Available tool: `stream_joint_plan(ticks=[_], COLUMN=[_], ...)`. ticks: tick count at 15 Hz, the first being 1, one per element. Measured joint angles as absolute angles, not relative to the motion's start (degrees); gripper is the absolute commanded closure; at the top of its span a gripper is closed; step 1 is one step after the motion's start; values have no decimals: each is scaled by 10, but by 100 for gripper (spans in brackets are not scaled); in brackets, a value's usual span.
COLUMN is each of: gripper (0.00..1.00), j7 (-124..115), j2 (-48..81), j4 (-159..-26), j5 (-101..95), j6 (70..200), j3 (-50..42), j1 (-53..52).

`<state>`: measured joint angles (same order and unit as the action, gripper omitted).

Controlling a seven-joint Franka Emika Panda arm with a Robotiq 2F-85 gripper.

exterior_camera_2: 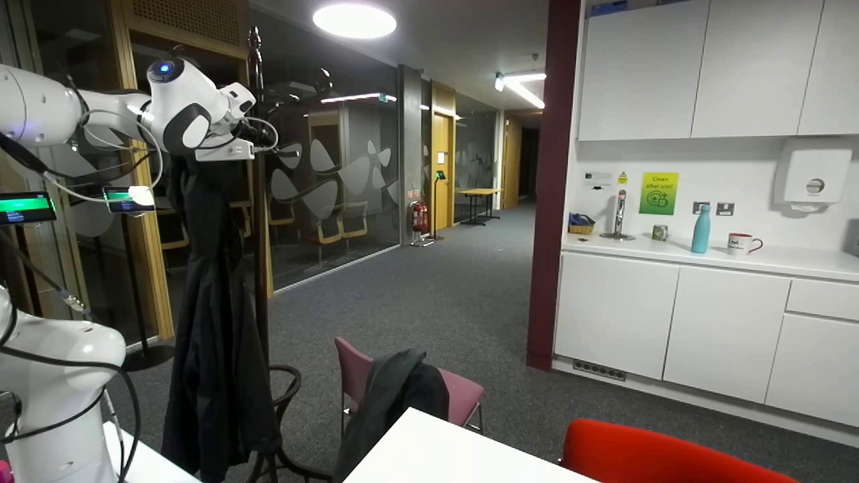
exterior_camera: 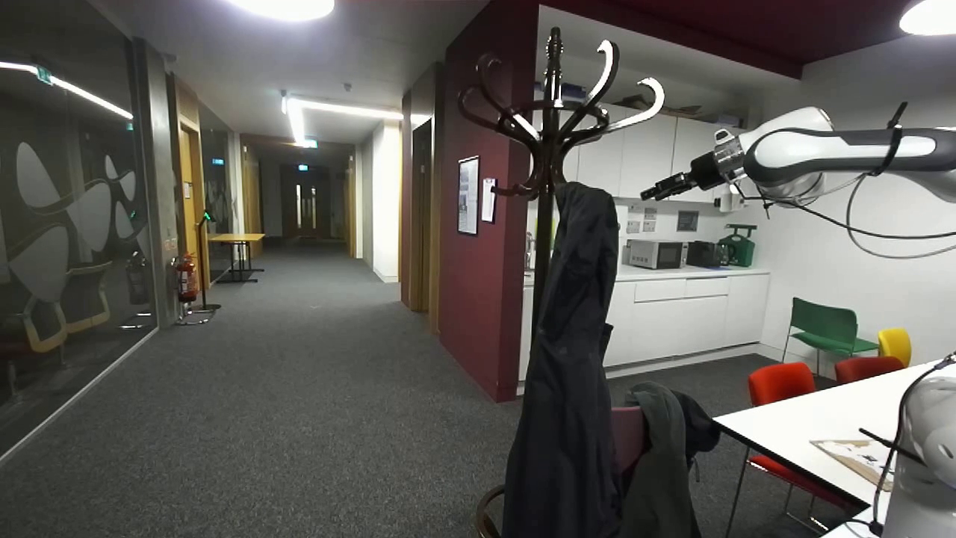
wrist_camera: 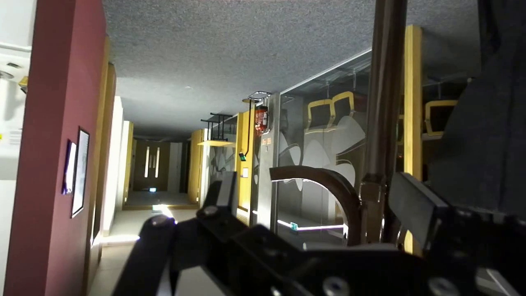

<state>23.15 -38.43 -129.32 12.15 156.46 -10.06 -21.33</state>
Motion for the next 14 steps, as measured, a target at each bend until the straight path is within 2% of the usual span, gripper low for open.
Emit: stream_joint_plan(ticks=[10,14], gripper=[0,0], j7=[232,232], j2=[-381,-386], j4=[-1286,-1217], j5=[115,106], j6=[1562,1510], j3=[-112,-110], j1=[-213,-207])
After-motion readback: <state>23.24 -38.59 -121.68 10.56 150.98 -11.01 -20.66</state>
